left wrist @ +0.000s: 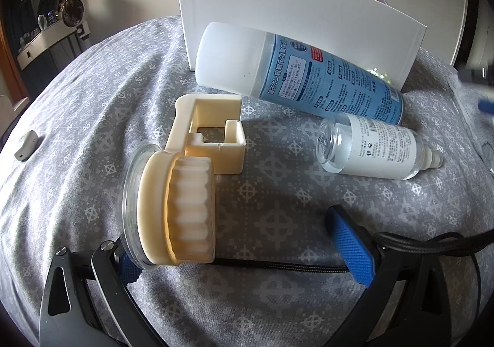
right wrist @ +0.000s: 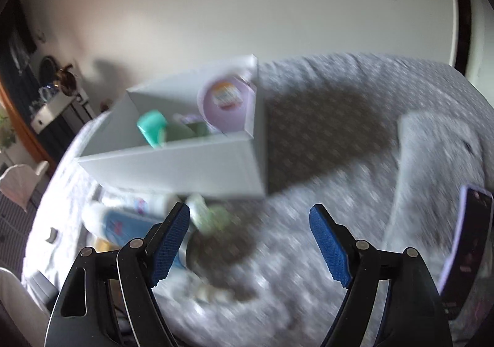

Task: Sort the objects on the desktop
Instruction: 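Lower the green cup into the white box and open the right gripper, then move the left gripper toward the white pump spray bottle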

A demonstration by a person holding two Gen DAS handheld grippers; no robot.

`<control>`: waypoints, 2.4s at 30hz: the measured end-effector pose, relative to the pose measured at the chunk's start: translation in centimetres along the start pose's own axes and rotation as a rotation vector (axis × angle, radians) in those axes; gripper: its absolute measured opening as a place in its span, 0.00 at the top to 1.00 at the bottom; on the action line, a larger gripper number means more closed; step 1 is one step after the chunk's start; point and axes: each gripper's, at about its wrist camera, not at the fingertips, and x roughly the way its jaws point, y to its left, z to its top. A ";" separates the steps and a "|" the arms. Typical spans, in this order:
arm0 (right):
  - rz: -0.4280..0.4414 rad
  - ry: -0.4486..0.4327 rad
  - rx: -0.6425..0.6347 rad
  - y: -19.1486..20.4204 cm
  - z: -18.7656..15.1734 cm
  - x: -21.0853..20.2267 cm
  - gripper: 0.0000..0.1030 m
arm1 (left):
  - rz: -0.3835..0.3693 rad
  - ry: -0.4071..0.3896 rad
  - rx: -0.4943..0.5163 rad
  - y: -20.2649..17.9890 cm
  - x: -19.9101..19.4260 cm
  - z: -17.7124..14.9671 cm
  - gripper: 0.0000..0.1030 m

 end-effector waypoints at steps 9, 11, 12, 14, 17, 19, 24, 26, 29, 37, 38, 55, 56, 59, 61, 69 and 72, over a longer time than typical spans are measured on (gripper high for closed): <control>-0.087 0.159 0.178 -4.2 -4.6 2.3 0.23 | 0.000 0.000 0.000 0.1 -0.1 0.0 0.00; -0.100 0.158 0.160 -3.9 -4.6 2.6 0.23 | 0.000 0.000 0.000 0.1 0.0 0.0 0.00; -0.097 0.157 0.157 -3.9 -4.6 2.6 0.23 | 0.000 0.000 0.000 0.1 -0.1 0.0 0.00; -0.086 0.143 0.148 -3.7 -4.5 2.3 0.23 | 0.000 0.000 0.000 0.0 0.0 0.0 0.00; -0.100 0.135 0.117 -3.4 -4.5 2.1 0.23 | 0.000 0.000 0.000 0.1 0.0 0.0 0.00; -0.106 0.121 0.117 -3.4 -4.3 2.4 0.23 | 0.000 0.000 0.000 0.0 0.0 0.0 0.00; -0.187 0.061 0.197 -5.5 -4.7 4.0 0.01 | -0.001 0.000 0.000 0.1 -0.1 -0.1 0.00; -0.214 0.051 0.134 -5.4 -5.4 5.2 0.00 | 0.000 0.000 0.001 0.1 0.0 0.0 0.00; -0.276 0.067 0.053 -4.2 -5.2 5.5 0.00 | 0.000 0.000 0.001 0.0 0.0 0.0 0.00; -0.252 0.056 0.061 -4.7 -5.3 5.6 0.00 | -0.001 0.000 0.000 0.1 0.0 -0.1 0.00; -0.251 0.055 0.062 -4.7 -5.3 5.6 0.00 | -0.001 0.000 0.000 0.1 0.0 -0.1 0.00; -0.253 0.055 0.062 -4.7 -5.2 5.8 0.00 | -0.024 -0.001 0.015 -1.6 3.1 0.1 0.00; -0.252 0.055 0.062 -4.7 -5.2 5.8 0.00 | -0.017 0.000 0.021 -2.3 3.1 0.6 0.00; -0.253 0.055 0.062 -4.7 -5.2 5.8 0.00 | -0.028 0.004 0.012 -2.9 3.4 1.3 0.00; -0.253 0.055 0.062 -4.7 -5.2 5.8 0.00 | -0.023 0.005 0.015 -4.5 3.5 0.9 0.00; -0.253 0.055 0.062 -4.6 -5.2 5.7 0.00 | 0.044 0.117 -0.106 -6.5 0.7 -0.2 0.00; -0.253 0.055 0.062 -4.6 -5.3 5.7 0.00 | 0.023 0.025 -0.229 -6.6 -4.0 -1.0 0.00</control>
